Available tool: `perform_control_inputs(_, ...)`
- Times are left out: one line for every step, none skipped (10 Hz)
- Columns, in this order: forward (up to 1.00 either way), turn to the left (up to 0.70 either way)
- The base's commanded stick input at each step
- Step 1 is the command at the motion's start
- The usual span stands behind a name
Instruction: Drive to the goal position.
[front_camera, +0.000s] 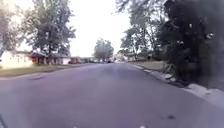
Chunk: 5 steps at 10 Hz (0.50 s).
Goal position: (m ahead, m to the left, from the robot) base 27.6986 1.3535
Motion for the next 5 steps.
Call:
perform_control_inputs(1.0,-0.26)
perform_control_inputs(1.0,-0.04)
perform_control_inputs(1.0,0.0)
perform_control_inputs(1.0,0.0)
perform_control_inputs(1.0,0.0)
